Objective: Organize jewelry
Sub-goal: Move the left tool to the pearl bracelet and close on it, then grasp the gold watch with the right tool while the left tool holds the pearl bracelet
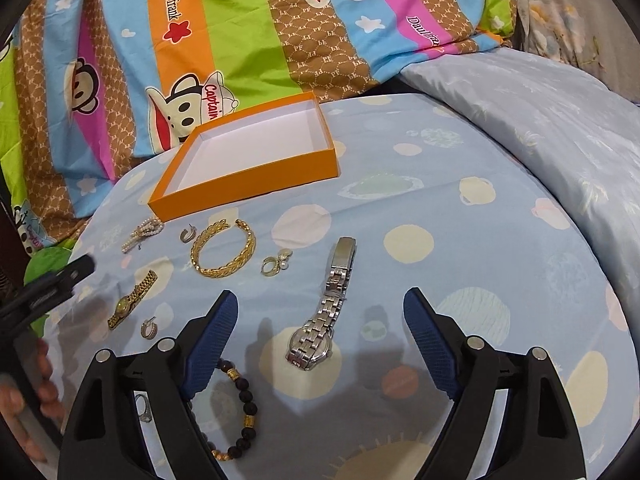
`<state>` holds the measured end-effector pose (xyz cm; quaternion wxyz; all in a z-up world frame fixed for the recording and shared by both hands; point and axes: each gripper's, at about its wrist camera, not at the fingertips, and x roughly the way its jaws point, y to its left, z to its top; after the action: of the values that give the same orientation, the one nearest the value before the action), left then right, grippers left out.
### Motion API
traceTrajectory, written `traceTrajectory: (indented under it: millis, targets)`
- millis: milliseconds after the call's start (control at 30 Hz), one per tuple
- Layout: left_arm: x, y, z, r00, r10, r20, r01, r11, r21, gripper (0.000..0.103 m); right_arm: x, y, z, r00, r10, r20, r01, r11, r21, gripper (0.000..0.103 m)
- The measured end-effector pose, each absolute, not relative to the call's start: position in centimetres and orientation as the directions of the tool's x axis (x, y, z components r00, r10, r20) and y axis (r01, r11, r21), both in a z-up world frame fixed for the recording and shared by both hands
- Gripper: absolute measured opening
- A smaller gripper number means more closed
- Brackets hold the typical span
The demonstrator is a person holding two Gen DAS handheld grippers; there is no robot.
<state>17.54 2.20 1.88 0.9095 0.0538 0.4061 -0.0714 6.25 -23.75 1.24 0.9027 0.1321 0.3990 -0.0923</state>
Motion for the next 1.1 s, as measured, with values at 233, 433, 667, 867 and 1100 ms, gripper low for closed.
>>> traceTrajectory:
  millis: [233, 433, 667, 867, 1100]
  targets:
    - [21.8, -0.5, -0.6, 0.602, -0.137, -0.787, 0.259, 0.965, 0.030, 0.069, 6.6, -24.1, 0.8, 0.652, -0.059, -0.756, 0.277, 0.946, 0.165, 0.083]
    - [22.1, -1.1, -1.2, 0.577, -0.180, -0.797, 0.290, 0.957, -0.006, 0.043, 6.7, -24.4, 0.3, 0.637, -0.048, -0.769, 0.282, 0.943, 0.175, 0.083]
    - [20.7, -0.7, -0.8, 0.586, -0.199, -0.786, 0.289, 0.957, -0.026, 0.020, 6.2, -24.3, 0.1, 0.626, -0.041, -0.779, 0.282, 0.943, 0.177, 0.082]
    - [18.6, 1.3, 0.6, 0.606, -0.223, -0.764, 0.266, 0.961, -0.070, 0.004, 5.4, -24.0, 0.2, 0.626, -0.032, -0.779, 0.279, 0.942, 0.185, 0.075]
    - [15.8, 4.2, 2.2, 0.637, -0.228, -0.736, 0.232, 0.968, -0.099, 0.004, 5.1, -23.3, 0.7, 0.634, -0.034, -0.772, 0.265, 0.948, 0.175, 0.074]
